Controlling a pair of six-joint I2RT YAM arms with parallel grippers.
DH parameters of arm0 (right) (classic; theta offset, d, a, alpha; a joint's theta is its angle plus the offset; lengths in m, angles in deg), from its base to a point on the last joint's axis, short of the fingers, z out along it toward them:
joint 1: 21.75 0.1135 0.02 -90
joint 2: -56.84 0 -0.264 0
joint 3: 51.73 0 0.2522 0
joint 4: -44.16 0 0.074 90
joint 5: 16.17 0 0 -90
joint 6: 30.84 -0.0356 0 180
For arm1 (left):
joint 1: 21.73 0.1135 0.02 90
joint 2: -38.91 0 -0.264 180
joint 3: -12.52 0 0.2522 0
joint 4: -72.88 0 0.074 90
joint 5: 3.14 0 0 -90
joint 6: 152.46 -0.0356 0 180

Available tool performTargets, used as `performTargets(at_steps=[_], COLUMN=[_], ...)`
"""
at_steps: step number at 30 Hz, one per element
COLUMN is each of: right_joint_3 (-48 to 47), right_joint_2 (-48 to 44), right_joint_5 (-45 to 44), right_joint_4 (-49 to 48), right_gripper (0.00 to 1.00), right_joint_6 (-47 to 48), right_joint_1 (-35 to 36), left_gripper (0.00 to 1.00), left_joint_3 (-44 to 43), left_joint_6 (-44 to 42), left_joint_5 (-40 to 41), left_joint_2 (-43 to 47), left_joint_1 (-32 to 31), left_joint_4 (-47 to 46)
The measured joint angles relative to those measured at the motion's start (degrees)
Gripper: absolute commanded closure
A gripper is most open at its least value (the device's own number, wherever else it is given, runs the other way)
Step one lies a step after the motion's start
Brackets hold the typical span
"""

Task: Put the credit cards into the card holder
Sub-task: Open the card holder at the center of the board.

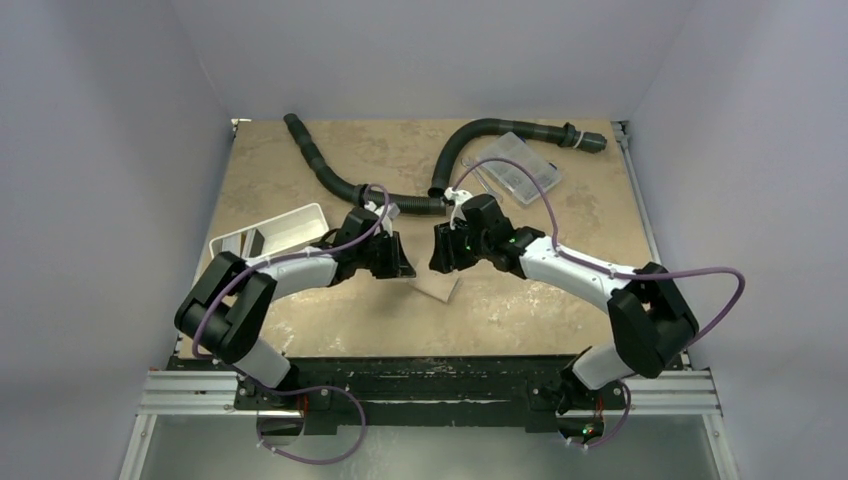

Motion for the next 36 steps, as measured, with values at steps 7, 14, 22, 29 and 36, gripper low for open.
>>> performTargets(at_steps=[7, 14, 22, 29, 36], right_joint_3=[-2.67, -2.8, -2.05, 1.62, 6.08], right_joint_2=[6.73, 11.89, 11.67, 10.8, 5.4], right_joint_5=[13.16, 9.66, 6.73, 8.41, 15.72], right_joint_4=[-1.84, -0.83, -1.92, -5.99, -10.99], right_gripper=[0.58, 0.45, 0.43, 0.48, 0.47], right_joint_6=[-0.15, -0.5, -0.37, -1.77, -5.7], right_joint_1=[-1.11, -4.09, -4.9, -7.13, -8.74], left_gripper=[0.9, 0.97, 1.0, 1.0, 1.0], left_joint_3=[1.4, 6.91, 2.89, -5.86, -11.41], left_joint_6=[4.85, 11.78, 11.21, 6.99, 5.95], left_joint_5=[-3.61, -4.85, -2.69, -1.31, -1.36], left_joint_2=[4.68, 2.1, -4.76, -10.91, -15.65], left_joint_1=[-0.17, -3.26, -4.42, -4.39, -4.33], left_joint_4=[-1.38, -5.68, -5.42, -2.69, -3.37])
